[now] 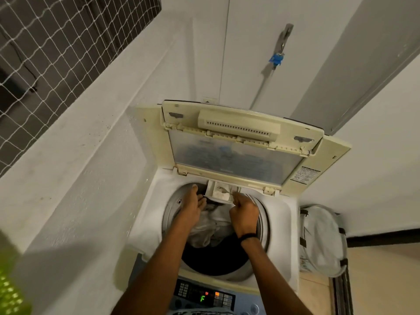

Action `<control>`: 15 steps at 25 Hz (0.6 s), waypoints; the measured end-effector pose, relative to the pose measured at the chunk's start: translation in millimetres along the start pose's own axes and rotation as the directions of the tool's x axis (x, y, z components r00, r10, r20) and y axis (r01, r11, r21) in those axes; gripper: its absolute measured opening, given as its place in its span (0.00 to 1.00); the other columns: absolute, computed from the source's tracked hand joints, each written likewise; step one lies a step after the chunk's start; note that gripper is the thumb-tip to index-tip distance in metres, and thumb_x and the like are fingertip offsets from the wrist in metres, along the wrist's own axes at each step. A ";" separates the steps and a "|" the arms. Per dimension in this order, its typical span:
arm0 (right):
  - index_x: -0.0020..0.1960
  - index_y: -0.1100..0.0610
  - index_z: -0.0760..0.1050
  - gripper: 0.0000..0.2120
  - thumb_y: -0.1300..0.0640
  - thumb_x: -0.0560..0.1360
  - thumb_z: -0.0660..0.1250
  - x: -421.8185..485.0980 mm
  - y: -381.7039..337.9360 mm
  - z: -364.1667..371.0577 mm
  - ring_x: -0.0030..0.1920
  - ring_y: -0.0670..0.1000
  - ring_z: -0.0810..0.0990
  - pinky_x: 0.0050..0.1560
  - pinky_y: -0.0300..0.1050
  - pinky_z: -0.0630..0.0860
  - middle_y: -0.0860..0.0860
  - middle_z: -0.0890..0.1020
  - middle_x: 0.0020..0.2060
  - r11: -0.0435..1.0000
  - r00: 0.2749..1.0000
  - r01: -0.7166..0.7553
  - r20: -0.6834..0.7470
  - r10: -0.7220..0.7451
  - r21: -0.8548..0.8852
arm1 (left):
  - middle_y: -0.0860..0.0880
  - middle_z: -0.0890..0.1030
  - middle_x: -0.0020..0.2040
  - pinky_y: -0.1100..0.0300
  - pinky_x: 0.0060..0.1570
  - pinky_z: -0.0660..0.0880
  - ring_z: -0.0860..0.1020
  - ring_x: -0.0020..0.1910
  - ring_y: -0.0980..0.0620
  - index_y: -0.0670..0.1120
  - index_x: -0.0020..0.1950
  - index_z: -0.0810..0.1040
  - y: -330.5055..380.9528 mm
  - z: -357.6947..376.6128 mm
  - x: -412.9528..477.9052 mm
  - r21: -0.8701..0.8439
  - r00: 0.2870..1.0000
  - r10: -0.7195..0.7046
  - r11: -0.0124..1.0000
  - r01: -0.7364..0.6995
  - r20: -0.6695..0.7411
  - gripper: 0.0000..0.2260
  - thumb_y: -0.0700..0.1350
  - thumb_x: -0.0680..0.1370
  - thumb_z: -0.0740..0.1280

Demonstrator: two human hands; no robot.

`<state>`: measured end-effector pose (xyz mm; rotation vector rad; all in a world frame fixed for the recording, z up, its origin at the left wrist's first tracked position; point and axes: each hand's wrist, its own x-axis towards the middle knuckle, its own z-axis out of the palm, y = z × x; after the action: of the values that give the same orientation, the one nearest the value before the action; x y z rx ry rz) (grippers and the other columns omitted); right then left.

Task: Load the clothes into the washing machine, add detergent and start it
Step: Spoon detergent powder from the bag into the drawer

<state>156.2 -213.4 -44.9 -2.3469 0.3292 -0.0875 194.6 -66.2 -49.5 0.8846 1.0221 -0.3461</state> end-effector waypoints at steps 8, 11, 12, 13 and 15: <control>0.43 0.62 0.84 0.10 0.70 0.72 0.64 -14.6 -66.5 -43.7 0.46 0.62 0.85 0.53 0.56 0.82 0.62 0.86 0.41 0.587 0.933 -0.357 0.310 0.184 0.726 | 0.43 0.84 0.49 0.57 0.46 0.80 0.82 0.45 0.49 0.43 0.54 0.80 50.4 -41.1 -90.8 0.048 0.832 0.527 0.848 -0.527 -0.174 0.08 0.45 0.79 0.65; 0.46 0.68 0.82 0.09 0.73 0.74 0.63 -35.3 -116.2 -65.9 0.48 0.64 0.85 0.50 0.49 0.83 0.65 0.85 0.44 0.461 0.911 -0.388 0.409 0.057 0.798 | 0.44 0.85 0.50 0.57 0.51 0.80 0.84 0.50 0.46 0.46 0.53 0.80 69.3 -71.1 -150.6 -0.005 0.662 0.724 0.675 -0.738 -0.194 0.06 0.41 0.77 0.67; 0.47 0.68 0.81 0.09 0.72 0.74 0.63 -45.0 -136.0 -70.8 0.48 0.63 0.85 0.47 0.46 0.83 0.65 0.85 0.44 0.445 0.895 -0.405 0.445 0.017 0.799 | 0.44 0.85 0.49 0.56 0.51 0.80 0.84 0.50 0.46 0.45 0.53 0.80 74.1 -85.0 -172.4 -0.009 0.588 0.782 0.599 -0.801 -0.207 0.07 0.42 0.77 0.67; 0.48 0.68 0.81 0.09 0.72 0.75 0.62 -53.8 -153.7 -74.3 0.48 0.61 0.85 0.45 0.43 0.83 0.65 0.85 0.44 0.440 0.874 -0.428 0.486 -0.021 0.789 | 0.45 0.85 0.48 0.56 0.51 0.80 0.84 0.49 0.46 0.44 0.54 0.80 78.1 -97.8 -192.1 -0.009 0.520 0.826 0.531 -0.847 -0.215 0.07 0.43 0.77 0.67; 0.51 0.68 0.80 0.10 0.70 0.75 0.62 -73.6 -192.3 -78.1 0.47 0.59 0.86 0.43 0.40 0.82 0.64 0.85 0.45 0.475 0.811 -0.461 0.573 -0.117 0.750 | 0.45 0.84 0.47 0.55 0.51 0.80 0.83 0.47 0.47 0.43 0.54 0.79 84.9 -125.6 -230.9 -0.019 0.408 0.878 0.417 -0.909 -0.252 0.08 0.45 0.78 0.66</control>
<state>113.2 -115.6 147.8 -1.1774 0.1627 0.4545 56.7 51.4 159.0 1.2202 0.5899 0.7858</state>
